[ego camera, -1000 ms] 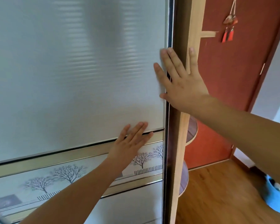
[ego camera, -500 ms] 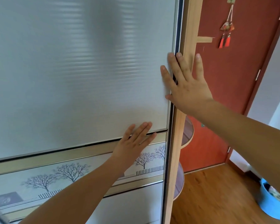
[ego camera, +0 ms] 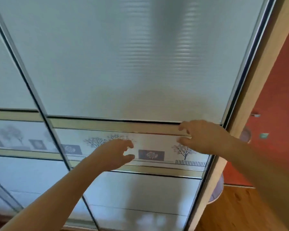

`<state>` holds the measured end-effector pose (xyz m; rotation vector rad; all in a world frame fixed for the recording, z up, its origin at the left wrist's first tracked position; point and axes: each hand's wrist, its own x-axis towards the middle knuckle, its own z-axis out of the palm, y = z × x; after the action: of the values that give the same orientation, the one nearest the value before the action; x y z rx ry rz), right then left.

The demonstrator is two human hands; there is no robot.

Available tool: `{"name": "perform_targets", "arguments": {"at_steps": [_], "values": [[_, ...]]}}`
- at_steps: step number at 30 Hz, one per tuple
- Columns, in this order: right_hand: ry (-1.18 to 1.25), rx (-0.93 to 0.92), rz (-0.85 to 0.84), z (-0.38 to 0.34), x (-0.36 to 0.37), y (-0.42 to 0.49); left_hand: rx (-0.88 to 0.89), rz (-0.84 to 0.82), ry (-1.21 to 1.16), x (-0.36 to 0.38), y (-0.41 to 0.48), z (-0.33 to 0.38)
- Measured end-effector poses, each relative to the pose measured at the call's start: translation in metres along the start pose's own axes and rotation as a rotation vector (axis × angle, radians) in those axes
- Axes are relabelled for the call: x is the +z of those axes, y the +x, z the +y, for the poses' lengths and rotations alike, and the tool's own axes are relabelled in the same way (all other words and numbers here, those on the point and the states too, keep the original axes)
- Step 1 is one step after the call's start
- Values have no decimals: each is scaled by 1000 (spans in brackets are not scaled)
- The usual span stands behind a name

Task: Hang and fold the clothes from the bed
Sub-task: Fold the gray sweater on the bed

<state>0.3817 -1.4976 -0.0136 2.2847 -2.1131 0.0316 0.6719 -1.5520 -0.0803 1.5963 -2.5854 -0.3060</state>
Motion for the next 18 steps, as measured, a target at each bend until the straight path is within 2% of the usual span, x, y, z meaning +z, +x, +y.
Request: {"name": "perform_targets", "arguments": {"at_steps": [3, 7, 14, 18], "values": [[18, -81, -161, -33, 30, 21, -188, -75, -15, 2, -33, -46], [30, -246, -260, -85, 56, 49, -394, -91, -15, 12, -70, -93], [26, -576, -249, -190, 61, 100, -652, -49, -112, 12, -123, -139], [19, -678, -306, -245, 82, 128, -767, 0, -169, 13, -143, -172]]}}
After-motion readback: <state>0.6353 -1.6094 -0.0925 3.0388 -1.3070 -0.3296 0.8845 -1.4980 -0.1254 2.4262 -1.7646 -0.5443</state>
